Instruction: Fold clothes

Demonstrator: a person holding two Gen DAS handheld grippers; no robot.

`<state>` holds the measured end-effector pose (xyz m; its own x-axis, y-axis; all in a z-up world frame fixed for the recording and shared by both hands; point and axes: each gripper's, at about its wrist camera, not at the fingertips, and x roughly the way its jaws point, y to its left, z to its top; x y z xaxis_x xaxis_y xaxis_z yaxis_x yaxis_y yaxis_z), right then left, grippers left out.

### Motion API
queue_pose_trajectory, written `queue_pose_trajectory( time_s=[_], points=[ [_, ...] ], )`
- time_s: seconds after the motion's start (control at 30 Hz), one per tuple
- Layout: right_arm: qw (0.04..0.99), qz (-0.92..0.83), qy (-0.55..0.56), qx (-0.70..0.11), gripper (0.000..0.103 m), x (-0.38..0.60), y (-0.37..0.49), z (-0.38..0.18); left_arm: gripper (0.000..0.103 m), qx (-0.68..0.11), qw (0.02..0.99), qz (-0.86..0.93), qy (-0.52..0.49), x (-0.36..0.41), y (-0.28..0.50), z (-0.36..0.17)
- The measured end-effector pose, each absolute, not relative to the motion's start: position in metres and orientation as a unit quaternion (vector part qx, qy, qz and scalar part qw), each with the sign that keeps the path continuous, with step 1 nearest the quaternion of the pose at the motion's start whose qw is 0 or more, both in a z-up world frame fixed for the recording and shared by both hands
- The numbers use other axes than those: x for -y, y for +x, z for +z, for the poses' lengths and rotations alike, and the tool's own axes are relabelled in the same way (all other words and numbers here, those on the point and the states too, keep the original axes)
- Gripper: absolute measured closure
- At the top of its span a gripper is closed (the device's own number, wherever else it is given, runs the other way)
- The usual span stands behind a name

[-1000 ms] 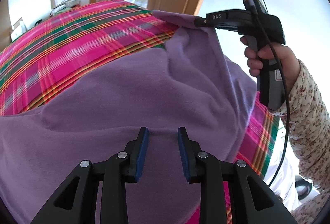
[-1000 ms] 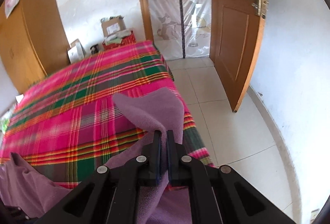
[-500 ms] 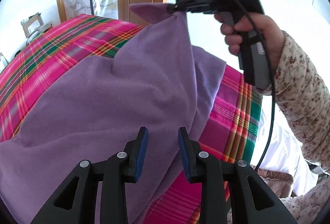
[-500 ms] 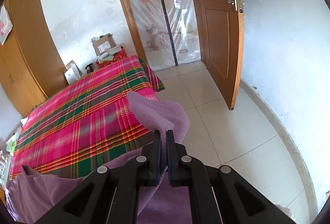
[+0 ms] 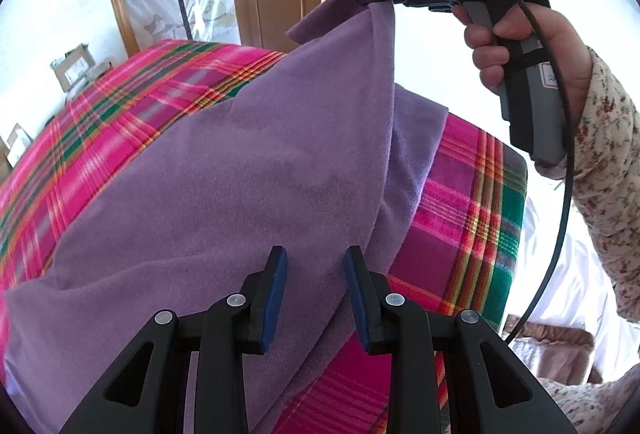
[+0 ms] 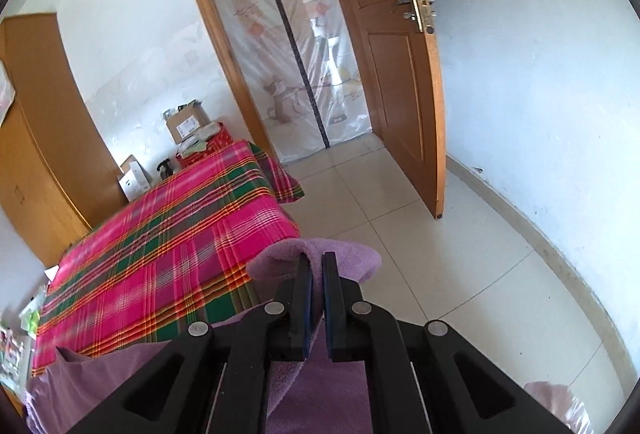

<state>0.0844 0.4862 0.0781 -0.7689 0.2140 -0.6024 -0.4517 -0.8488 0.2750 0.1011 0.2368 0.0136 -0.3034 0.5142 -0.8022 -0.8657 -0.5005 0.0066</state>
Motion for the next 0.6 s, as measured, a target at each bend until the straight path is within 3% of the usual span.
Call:
queue_pose_trajectory(
  time_s=[0.6],
  points=[
    [0.207,0.912,-0.255,-0.245,0.098,-0.499,0.126,0.077,0.072,-0.234,0.443,0.779,-0.378,-0.244,0.106,0.016]
  ],
)
